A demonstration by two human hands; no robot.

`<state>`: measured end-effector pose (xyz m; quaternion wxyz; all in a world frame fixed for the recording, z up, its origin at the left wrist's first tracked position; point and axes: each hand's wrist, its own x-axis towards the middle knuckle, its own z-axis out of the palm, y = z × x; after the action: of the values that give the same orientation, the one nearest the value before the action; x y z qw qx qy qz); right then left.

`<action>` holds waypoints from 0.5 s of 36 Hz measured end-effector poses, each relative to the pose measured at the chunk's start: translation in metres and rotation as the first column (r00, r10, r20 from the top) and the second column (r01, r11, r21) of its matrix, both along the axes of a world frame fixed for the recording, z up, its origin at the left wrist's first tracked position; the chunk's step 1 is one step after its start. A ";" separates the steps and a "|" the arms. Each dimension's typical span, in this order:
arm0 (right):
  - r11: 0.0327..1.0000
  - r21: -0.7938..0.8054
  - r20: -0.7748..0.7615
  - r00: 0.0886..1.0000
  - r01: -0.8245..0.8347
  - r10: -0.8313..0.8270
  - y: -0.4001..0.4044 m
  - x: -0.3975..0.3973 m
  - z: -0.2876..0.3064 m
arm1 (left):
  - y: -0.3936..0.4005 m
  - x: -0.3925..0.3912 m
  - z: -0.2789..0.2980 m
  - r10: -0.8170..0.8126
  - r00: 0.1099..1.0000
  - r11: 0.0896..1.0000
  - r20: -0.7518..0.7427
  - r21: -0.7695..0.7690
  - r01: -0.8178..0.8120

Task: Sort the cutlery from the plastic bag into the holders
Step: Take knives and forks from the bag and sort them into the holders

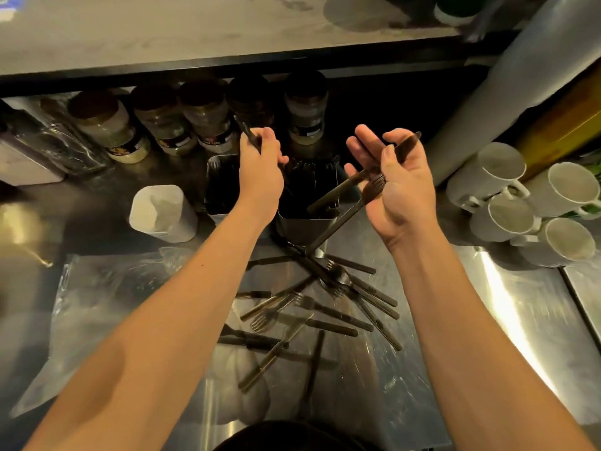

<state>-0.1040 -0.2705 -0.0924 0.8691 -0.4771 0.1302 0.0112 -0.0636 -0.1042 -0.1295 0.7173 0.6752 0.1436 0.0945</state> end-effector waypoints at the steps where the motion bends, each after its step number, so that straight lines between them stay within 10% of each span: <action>1: 1.000 -0.017 0.009 1.000 0.001 -0.001 0.001 0.002 -0.002 | 0.000 0.001 -0.001 -0.004 1.000 1.000 -0.010 0.010 0.004; 10: 0.897 -0.440 0.094 0.991 -0.045 0.095 0.022 0.003 -0.037 | -0.001 0.004 -0.003 -0.273 0.948 0.786 -0.164 0.531 0.318; 18: 0.706 -0.633 -0.080 0.934 -0.317 0.348 0.027 0.000 -0.045 | 0.004 -0.006 -0.004 -0.355 0.929 0.772 -0.109 0.526 0.357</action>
<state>-0.1038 -0.2440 -0.1371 0.6422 -0.7581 0.0181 0.1120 -0.0697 -0.1005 -0.1333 0.5039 0.8636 -0.0176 -0.0077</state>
